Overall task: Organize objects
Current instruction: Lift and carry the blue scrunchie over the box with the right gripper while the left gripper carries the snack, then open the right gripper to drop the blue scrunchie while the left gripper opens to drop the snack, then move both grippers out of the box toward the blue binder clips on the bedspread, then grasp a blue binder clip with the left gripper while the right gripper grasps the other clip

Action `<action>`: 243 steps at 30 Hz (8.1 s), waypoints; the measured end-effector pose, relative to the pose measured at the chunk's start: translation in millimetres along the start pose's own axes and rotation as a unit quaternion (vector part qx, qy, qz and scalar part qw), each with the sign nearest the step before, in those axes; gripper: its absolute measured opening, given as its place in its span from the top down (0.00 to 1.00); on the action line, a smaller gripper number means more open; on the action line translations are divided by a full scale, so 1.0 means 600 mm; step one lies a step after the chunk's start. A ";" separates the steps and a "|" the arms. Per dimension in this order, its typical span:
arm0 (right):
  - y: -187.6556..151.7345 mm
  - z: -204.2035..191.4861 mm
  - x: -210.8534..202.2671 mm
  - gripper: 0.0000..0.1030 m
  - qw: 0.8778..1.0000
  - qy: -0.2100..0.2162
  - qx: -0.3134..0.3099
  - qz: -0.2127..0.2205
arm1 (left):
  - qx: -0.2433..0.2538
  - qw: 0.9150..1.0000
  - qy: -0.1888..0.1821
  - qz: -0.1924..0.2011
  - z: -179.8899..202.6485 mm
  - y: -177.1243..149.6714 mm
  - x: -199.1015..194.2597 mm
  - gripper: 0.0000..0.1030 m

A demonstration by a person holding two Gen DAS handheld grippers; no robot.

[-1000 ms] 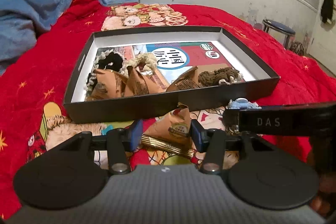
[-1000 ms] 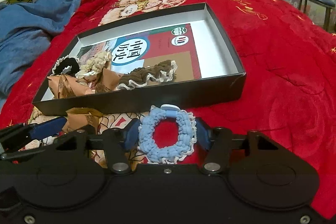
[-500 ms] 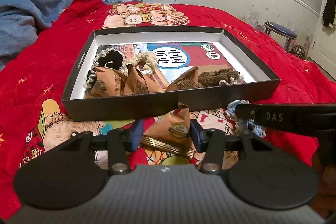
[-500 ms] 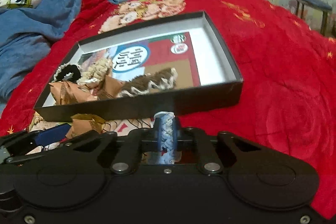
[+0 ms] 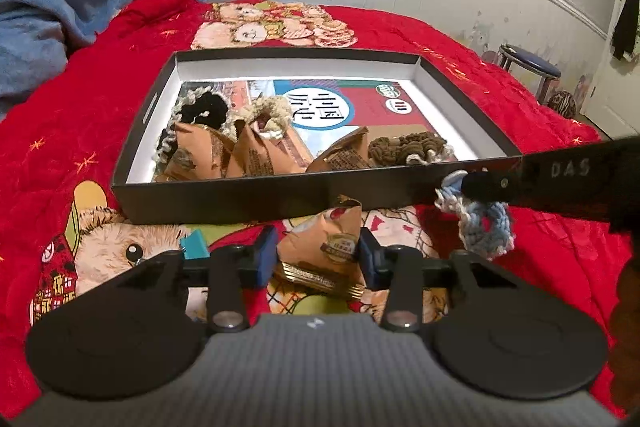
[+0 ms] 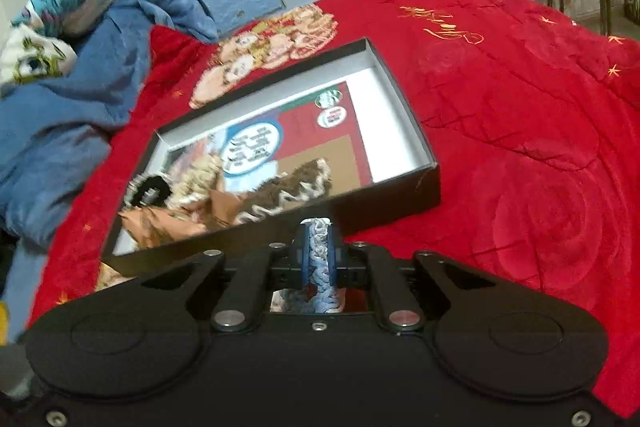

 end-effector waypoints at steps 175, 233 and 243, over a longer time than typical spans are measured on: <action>0.024 -0.121 -0.032 0.20 0.997 0.023 -0.021 0.067 | -0.051 0.995 0.078 -0.040 -0.079 -0.060 -0.057 0.11; -0.180 -0.291 0.110 0.33 0.976 0.061 -0.209 -0.004 | -0.060 0.976 0.211 -0.010 -0.214 -0.025 -0.115 0.70; -0.189 -0.303 0.105 0.54 0.968 0.043 -0.246 0.008 | -0.047 0.977 0.207 -0.014 -0.201 -0.025 -0.107 0.70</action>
Point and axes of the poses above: each gripper's, at about its wrist camera, not at the fingertips, and x roughly the way its jaws point, z to its right, y to its top, the point moved 4 cm from there along x, roughly the way its jaws point, and after that the axes turned 3 degrees about z, right-handed, at the moved point
